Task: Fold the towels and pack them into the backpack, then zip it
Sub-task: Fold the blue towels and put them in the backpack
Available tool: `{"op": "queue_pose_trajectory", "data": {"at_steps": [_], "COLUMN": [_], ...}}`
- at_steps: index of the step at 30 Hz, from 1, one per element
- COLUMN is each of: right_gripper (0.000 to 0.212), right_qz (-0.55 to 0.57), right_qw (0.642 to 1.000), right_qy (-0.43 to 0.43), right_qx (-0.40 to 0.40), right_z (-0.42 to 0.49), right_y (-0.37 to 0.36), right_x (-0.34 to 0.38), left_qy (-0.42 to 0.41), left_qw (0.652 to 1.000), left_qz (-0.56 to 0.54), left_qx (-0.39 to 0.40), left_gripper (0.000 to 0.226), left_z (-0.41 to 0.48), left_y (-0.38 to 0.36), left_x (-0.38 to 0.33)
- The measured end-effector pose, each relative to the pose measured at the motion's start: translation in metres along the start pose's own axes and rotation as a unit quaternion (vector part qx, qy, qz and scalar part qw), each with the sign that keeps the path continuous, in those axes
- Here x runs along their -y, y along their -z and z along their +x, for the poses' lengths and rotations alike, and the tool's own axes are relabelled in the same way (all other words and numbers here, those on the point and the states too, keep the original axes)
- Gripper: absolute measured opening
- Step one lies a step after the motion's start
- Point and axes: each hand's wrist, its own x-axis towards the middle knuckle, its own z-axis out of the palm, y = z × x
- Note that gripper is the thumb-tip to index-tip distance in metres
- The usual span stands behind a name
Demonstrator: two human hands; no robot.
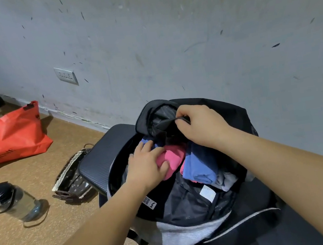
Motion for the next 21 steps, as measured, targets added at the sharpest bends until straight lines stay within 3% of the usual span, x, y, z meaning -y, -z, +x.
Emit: {"op": "queue_pose_trajectory", "data": {"at_steps": [2,5,14,19,21], "right_gripper": [0.014,0.013,0.016,0.015,0.014], "right_qz": [0.004,0.009,0.042,0.040,0.041], "right_qw": [1.000,1.000,0.999,0.999,0.999], "right_qy": [-0.004,-0.001,0.002,-0.007,-0.018], "right_qx": [-0.008,-0.010,0.001,0.005,0.004], "right_z": [0.000,-0.001,-0.004,0.001,0.001], "right_y": [0.001,-0.002,-0.002,0.003,0.003], "right_x": [-0.004,-0.004,-0.001,-0.012,-0.014], "left_qy": [0.030,0.024,0.000,0.013,0.051], "left_qw": [0.997,0.996,0.998,0.997,0.992], "left_qz": [0.066,0.071,-0.026,-0.053,-0.079], "left_qx": [0.019,0.052,-0.064,-0.055,-0.083], "left_gripper": [0.070,0.082,0.024,0.045,0.043], "left_z": [-0.016,-0.034,0.017,0.011,-0.004], "left_y": [-0.005,-0.011,-0.031,-0.031,-0.024], "left_x": [-0.002,0.004,0.002,0.003,0.003]}}
